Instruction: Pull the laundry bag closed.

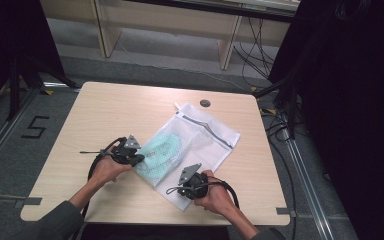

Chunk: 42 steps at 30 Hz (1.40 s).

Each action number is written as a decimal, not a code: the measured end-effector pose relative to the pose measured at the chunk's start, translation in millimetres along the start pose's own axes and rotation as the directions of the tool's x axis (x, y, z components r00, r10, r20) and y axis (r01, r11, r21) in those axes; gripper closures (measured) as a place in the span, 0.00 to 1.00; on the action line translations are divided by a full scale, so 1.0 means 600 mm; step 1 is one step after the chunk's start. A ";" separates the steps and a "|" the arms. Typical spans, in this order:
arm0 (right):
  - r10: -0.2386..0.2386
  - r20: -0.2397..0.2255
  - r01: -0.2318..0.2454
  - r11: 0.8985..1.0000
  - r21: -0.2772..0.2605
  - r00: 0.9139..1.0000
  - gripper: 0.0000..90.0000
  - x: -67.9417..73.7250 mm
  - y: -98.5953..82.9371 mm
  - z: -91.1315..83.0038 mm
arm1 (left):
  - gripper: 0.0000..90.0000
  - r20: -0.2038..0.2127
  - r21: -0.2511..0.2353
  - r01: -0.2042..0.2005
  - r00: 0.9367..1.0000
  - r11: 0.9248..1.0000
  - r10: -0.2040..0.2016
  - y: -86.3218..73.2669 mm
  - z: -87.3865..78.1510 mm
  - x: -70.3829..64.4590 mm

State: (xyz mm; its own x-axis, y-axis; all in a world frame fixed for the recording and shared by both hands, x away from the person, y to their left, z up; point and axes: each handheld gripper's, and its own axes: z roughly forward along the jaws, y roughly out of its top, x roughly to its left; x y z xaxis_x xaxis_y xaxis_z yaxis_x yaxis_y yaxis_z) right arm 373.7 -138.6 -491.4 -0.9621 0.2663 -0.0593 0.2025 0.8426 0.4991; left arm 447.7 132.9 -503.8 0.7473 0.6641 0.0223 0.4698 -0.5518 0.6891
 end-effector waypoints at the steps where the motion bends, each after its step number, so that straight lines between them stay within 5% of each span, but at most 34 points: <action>1: 0.006 -0.005 -0.006 1.000 -0.001 1.000 1.00 0.003 0.005 0.003 | 1.00 0.001 0.001 -0.004 1.000 1.000 0.004 0.002 0.000 0.004; 20: -0.040 -0.057 0.038 0.999 -0.029 0.998 1.00 0.019 0.085 0.054 | 1.00 -0.027 -0.022 0.012 1.000 1.000 -0.012 0.037 0.039 0.063; 24: -0.056 -0.053 0.054 0.998 -0.040 0.997 1.00 0.018 0.090 0.056 | 1.00 -0.033 -0.045 0.020 0.999 0.999 -0.022 0.036 0.032 0.065; 25: -0.009 -0.053 0.006 0.998 -0.067 0.999 1.00 0.016 0.088 0.046 | 1.00 -0.035 -0.059 0.025 0.999 0.998 -0.027 0.035 0.019 0.062; 27: -0.012 -0.052 0.007 0.996 -0.094 0.999 1.00 0.009 0.087 0.036 | 1.00 -0.032 -0.068 0.026 0.999 0.997 -0.029 0.033 0.010 0.058; 29: 0.020 -0.017 -0.023 0.990 -0.139 1.000 1.00 -0.008 0.080 0.010 | 1.00 -0.025 -0.101 0.037 0.999 0.994 -0.040 0.030 -0.008 0.049; 30: 0.082 0.034 -0.076 0.985 -0.158 0.996 1.00 -0.032 0.058 -0.020 | 1.00 -0.005 -0.113 0.036 0.999 0.993 -0.037 0.027 -0.021 0.041; 33: 0.098 0.080 -0.084 0.982 -0.172 0.992 1.00 -0.061 0.030 -0.042 | 1.00 0.020 -0.151 0.056 0.998 0.987 -0.054 0.023 -0.043 0.014; 34: 0.158 0.113 -0.141 0.979 -0.151 0.981 1.00 -0.082 -0.002 -0.058 | 1.00 0.042 -0.153 0.065 0.997 0.986 -0.059 0.019 -0.049 -0.003; 35: 0.168 0.128 -0.150 0.979 -0.138 0.977 1.00 -0.090 -0.013 -0.061 | 1.00 0.066 -0.143 0.042 0.997 0.989 -0.033 0.012 -0.055 -0.030; 36: 0.168 0.128 -0.150 0.979 -0.138 0.977 1.00 -0.090 -0.013 -0.061 | 1.00 0.066 -0.143 0.042 0.997 0.989 -0.033 0.012 -0.055 -0.030; 37: 0.191 0.161 -0.175 0.978 -0.110 0.968 1.00 -0.104 -0.045 -0.067 | 1.00 0.104 -0.141 0.049 0.994 0.989 -0.034 0.003 -0.058 -0.060; 39: 0.239 0.150 -0.227 0.969 -0.093 0.959 1.00 -0.110 -0.063 -0.073 | 1.00 0.142 -0.127 0.045 0.990 0.991 -0.026 -0.004 -0.055 -0.085; 40: 0.209 0.172 -0.195 0.976 -0.096 0.963 1.00 -0.116 -0.072 -0.071 | 1.00 0.154 -0.119 0.037 0.988 0.992 -0.018 -0.006 -0.053 -0.094; 42: 0.246 0.152 -0.239 0.969 -0.064 0.957 1.00 -0.114 -0.080 -0.070 | 1.00 0.162 -0.086 0.011 0.987 0.996 0.003 -0.010 -0.046 -0.110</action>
State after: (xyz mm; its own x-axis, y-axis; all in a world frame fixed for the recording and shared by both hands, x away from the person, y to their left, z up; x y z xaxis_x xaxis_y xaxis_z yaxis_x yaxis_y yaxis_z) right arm 422.3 -216.9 -474.7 -0.8432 0.5337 -0.0655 0.4146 0.7229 0.5528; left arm 382.7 106.3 -489.7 0.8148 0.5723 -0.0932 0.4360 -0.4989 0.7490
